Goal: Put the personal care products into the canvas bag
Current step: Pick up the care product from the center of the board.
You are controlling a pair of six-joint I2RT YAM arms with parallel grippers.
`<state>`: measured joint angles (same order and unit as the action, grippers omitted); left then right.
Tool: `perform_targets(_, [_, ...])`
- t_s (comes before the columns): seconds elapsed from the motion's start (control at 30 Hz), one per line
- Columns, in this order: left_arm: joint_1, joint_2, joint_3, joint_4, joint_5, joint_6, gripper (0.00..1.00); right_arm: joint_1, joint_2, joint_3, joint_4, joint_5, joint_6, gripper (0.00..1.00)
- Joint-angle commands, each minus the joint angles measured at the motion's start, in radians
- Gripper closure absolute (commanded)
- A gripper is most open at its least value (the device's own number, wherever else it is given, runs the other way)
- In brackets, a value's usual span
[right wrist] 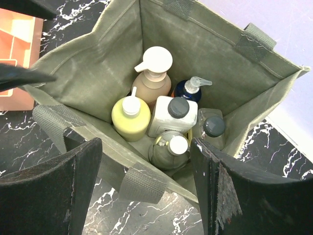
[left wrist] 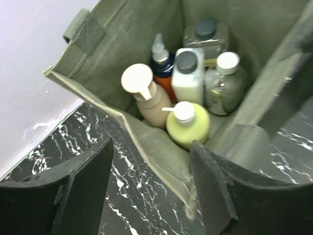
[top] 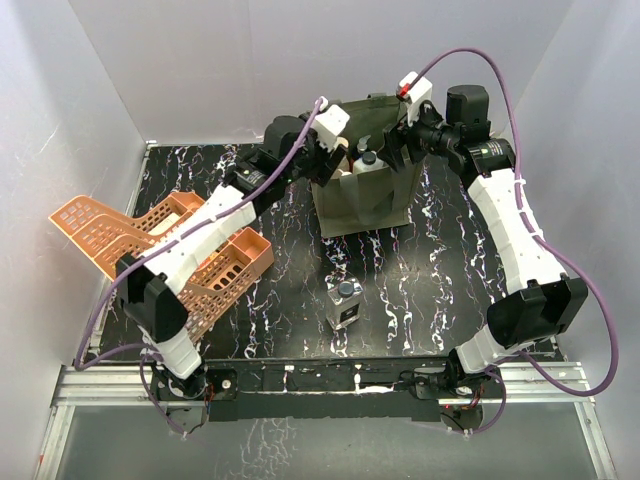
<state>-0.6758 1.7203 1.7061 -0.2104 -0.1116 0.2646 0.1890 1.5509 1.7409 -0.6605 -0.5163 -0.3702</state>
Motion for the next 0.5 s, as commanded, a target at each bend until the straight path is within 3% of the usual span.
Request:
perform_targets(0.0, [-0.005, -0.116, 0.045, -0.085, 0.221, 0.018, 0.31, 0.003, -0.037, 0.001, 0.092, 0.046, 0.055, 0.25])
perform_targets(0.1, [-0.016, -0.148, 0.038, -0.151, 0.359, 0.048, 0.20, 0.003, -0.039, 0.000, 0.104, 0.100, 0.067, 0.25])
perform_targets(0.23, [-0.054, -0.190, 0.017, -0.286, 0.498, 0.095, 0.18, 0.002, -0.046, -0.014, 0.128, 0.218, 0.121, 0.24])
perform_targets(0.47, [-0.228, -0.258, -0.109, -0.405, 0.523, 0.135, 0.14, 0.003, -0.110, -0.117, 0.201, 0.264, 0.146, 0.24])
